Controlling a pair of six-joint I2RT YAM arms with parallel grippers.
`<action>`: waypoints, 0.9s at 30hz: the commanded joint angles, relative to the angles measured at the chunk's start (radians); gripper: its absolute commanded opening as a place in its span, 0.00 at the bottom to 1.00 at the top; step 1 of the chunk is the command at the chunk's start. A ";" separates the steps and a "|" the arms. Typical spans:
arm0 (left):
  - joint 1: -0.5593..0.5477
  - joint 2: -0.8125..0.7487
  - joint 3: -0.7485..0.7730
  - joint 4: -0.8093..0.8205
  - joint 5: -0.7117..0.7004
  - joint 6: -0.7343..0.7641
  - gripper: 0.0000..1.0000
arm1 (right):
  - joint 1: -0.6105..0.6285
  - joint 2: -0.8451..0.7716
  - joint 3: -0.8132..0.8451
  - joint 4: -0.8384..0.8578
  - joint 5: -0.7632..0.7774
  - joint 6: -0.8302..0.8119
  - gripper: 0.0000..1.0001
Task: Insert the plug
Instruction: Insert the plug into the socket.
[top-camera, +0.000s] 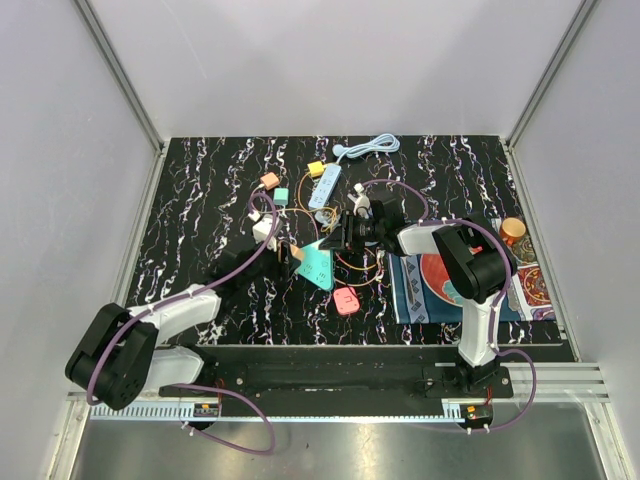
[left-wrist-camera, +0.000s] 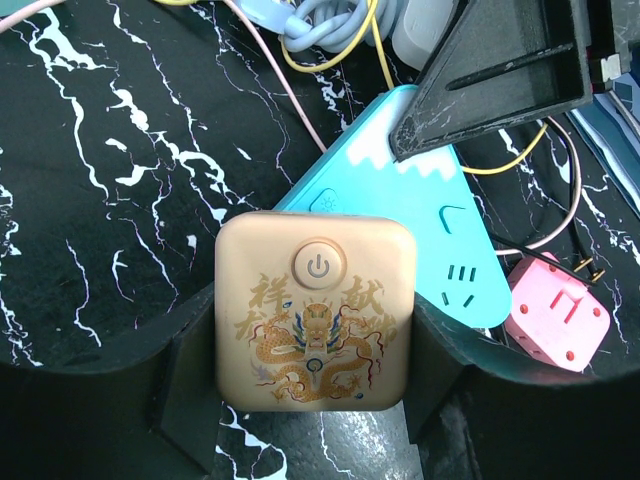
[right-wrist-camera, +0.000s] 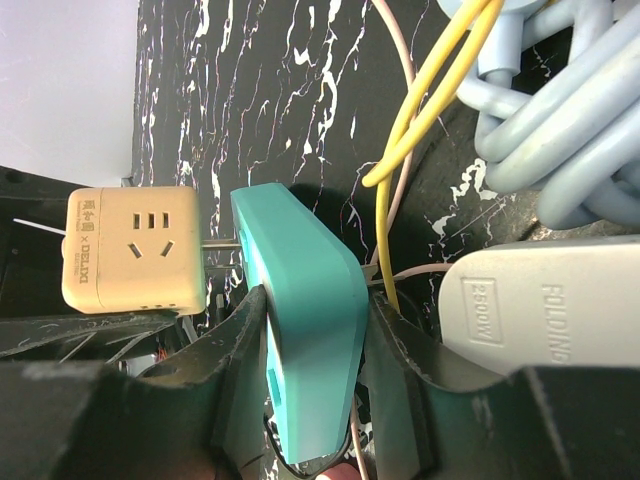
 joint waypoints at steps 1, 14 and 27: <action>-0.003 0.021 0.023 0.077 -0.014 0.018 0.00 | -0.008 0.008 -0.009 0.013 -0.009 -0.010 0.22; -0.017 0.007 0.021 0.034 -0.076 0.025 0.00 | -0.010 0.015 -0.007 0.014 -0.012 -0.010 0.22; -0.030 -0.028 0.020 -0.014 -0.108 0.021 0.00 | -0.008 0.019 -0.010 0.019 -0.012 -0.009 0.21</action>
